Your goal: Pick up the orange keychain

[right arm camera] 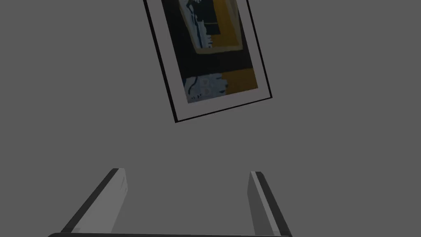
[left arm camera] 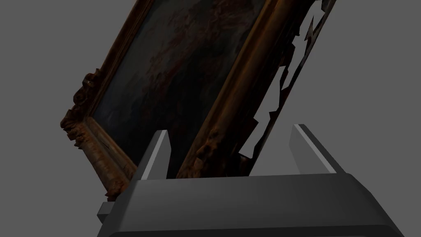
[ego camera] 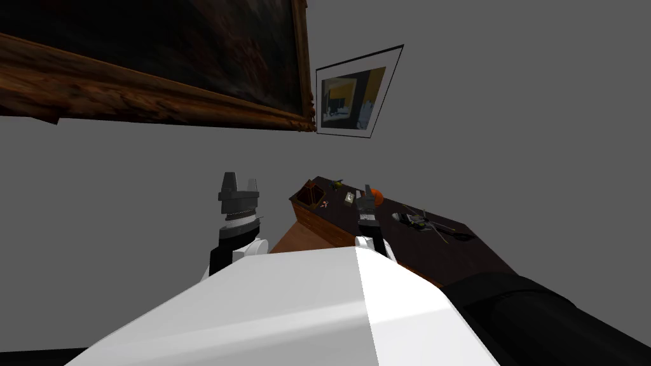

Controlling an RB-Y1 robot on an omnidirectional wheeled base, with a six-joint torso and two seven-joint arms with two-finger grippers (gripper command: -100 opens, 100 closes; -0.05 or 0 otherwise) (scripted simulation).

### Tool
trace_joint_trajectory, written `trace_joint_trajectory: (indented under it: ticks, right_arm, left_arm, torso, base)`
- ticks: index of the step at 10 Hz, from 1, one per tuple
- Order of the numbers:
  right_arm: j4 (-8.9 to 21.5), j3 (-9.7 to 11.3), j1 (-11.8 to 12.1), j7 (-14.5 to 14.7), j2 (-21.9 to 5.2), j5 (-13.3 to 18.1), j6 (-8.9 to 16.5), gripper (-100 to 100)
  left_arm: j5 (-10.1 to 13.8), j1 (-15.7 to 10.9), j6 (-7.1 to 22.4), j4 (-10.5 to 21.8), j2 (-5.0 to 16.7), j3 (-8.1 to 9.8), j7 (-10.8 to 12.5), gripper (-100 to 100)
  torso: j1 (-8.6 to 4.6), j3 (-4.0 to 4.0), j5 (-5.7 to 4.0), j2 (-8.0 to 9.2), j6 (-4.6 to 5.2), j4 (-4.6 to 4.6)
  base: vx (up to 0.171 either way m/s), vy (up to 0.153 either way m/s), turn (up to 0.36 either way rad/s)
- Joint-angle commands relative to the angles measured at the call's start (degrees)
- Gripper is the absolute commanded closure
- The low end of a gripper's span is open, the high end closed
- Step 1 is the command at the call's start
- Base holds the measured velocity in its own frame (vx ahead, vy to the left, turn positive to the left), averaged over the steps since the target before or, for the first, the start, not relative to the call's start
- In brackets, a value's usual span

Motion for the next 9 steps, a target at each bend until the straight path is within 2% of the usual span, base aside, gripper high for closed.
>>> trace_joint_trajectory:
  ticks: [1,5,9]
  right_arm:
    - [0.24,0.63,-0.53,0.18,-1.91,-0.92,0.73,-100]
    - [1.72,3.06,-2.20,0.85,-7.69,-4.28,3.55,-100]
    - [4.82,7.10,-4.52,1.92,-15.30,-9.71,8.07,-100]
  left_arm:
    - [0.00,0.00,0.00,0.00,0.00,0.00,0.00,0]
    - [0.00,0.00,0.00,0.00,0.00,0.00,0.00,0]
    - [0.00,0.00,0.00,0.00,0.00,-0.01,0.00,0]
  torso:
    - [0.00,0.00,0.00,0.00,0.00,0.00]
    - [0.16,-0.08,0.04,-0.14,-0.01,-0.03]
    - [0.22,-0.07,0.05,-0.13,-0.02,-0.03]
  base:
    - [0.010,0.019,0.043]
    - [0.027,0.044,0.060]
    - [0.029,0.058,0.120]
